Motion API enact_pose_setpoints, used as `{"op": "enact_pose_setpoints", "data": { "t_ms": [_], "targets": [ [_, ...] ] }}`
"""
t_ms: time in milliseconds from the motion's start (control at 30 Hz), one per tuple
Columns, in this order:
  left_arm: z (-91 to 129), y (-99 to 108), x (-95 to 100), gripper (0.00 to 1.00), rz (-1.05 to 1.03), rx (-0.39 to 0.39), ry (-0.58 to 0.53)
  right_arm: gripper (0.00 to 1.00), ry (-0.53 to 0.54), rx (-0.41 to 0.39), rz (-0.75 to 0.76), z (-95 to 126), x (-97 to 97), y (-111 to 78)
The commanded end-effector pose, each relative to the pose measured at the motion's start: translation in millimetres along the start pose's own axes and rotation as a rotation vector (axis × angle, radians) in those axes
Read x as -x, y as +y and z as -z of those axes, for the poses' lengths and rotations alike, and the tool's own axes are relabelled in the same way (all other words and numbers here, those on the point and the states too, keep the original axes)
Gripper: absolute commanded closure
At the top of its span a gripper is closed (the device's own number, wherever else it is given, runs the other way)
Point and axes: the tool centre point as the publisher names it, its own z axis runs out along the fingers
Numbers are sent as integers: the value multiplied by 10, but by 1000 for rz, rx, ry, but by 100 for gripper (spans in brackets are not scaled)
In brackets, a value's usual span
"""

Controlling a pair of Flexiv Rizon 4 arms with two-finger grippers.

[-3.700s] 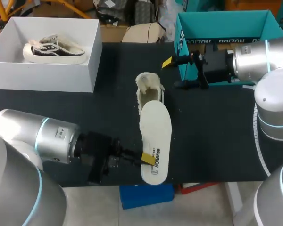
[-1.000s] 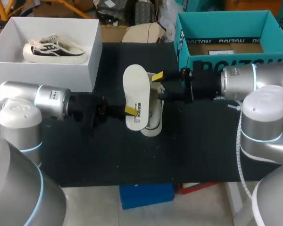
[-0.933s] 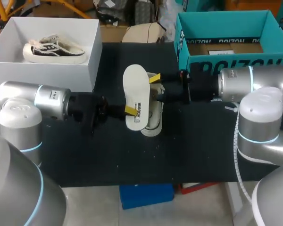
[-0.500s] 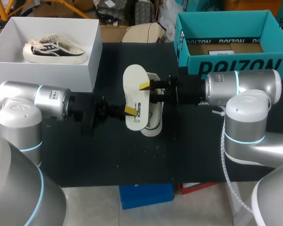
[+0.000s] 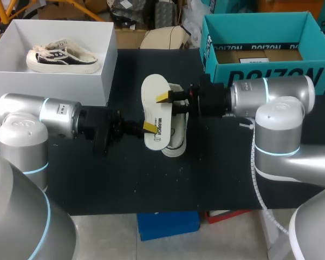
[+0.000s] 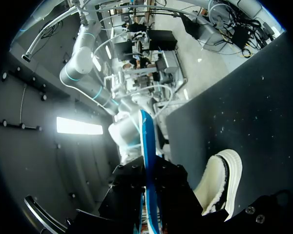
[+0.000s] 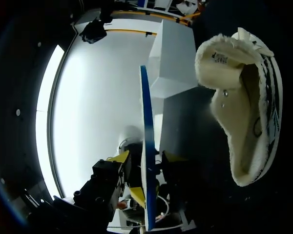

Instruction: Take the shoe out of the shoebox, open the shoe tongue, remove and reinsert the insole, then place the shoe into the shoebox

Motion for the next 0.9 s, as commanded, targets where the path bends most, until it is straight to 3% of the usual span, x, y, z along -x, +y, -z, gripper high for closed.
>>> {"op": "enact_pose_setpoints", "data": {
  "t_ms": [33,233,433,500,533,867,900],
  "targets": [
    [-13,-9,0,100,-2,2,4,63,0,-21,1,18,15,64],
    [-13,-9,0,100,-2,2,4,64,-4,-41,9,58,14,76],
    [-13,-9,0,100,-2,2,4,73,-9,-46,10,100,31,74],
    [-13,-9,0,100,-2,2,4,83,-11,-47,9,104,36,72],
    [-13,-9,0,100,-2,2,4,100,-11,-48,9,105,39,72],
    [-13,-9,0,100,-2,2,4,100,-26,-56,11,107,43,68],
    [-4,-12,42,100,-2,11,57,100,-26,-56,11,107,43,68]
  ]
}}
